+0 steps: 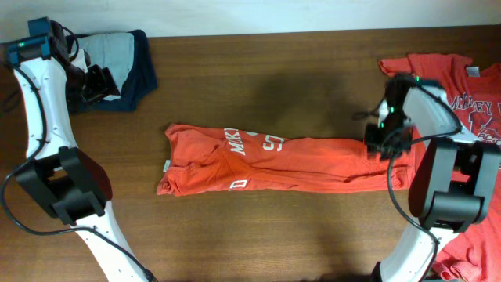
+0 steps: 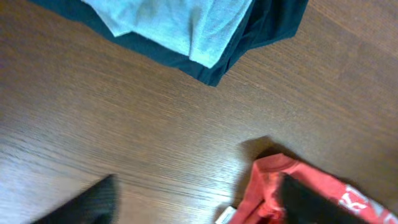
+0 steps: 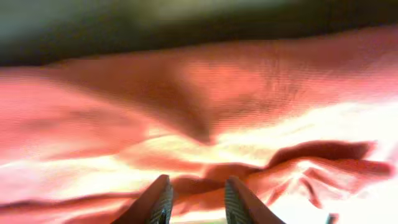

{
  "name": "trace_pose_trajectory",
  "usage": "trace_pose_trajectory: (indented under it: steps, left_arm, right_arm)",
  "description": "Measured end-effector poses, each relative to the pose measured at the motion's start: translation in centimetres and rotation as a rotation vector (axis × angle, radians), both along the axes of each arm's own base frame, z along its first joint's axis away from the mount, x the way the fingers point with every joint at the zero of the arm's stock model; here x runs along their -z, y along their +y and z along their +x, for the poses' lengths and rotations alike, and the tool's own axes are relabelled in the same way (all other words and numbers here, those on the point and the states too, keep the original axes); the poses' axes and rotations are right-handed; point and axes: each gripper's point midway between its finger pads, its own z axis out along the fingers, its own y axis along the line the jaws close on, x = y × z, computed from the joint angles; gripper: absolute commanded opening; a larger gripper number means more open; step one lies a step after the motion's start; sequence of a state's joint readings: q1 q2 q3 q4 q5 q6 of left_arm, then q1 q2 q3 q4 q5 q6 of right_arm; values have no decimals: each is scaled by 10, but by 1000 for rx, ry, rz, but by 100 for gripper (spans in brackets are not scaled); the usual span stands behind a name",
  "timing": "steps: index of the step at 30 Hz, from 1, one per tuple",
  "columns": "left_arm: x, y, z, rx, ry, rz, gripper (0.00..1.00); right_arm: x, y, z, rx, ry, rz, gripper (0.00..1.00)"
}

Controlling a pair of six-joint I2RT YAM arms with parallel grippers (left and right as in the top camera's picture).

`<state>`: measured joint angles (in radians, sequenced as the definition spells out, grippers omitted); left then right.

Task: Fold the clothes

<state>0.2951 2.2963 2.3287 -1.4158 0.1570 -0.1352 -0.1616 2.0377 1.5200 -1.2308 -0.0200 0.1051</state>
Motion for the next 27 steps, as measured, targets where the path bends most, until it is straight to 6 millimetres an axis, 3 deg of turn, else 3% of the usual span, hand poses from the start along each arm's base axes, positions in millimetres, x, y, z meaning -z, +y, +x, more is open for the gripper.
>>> trace_pose_trajectory:
  steps: [4, 6, 9, 12, 18, 22, 27]
  left_arm:
    - [0, 0, 0, 0, 1, 0, 99]
    - [0, 0, 0, 0, 0, 0, 99]
    - [0, 0, 0, 0, 0, 0, 99]
    - [0, 0, 0, 0, 1, 0, 99]
    - [0, 0, 0, 0, 1, 0, 99]
    - [0, 0, 0, 0, 0, 0, 99]
    - [0, 0, 0, 0, 1, 0, 99]
  right_arm:
    - [-34, 19, 34, -64, -99, 6, 35]
    - [-47, 39, 51, -123, -165, 49, 34]
    - [-59, 90, 76, -267, -285, 182, 33]
    - [-66, 143, 86, -430, -372, 296, 30]
    - [-71, 242, 82, -784, -486, 420, 29]
    - [-68, 300, 76, -985, -564, 462, 35]
    - [-61, 358, 61, -1178, -625, 475, 35]
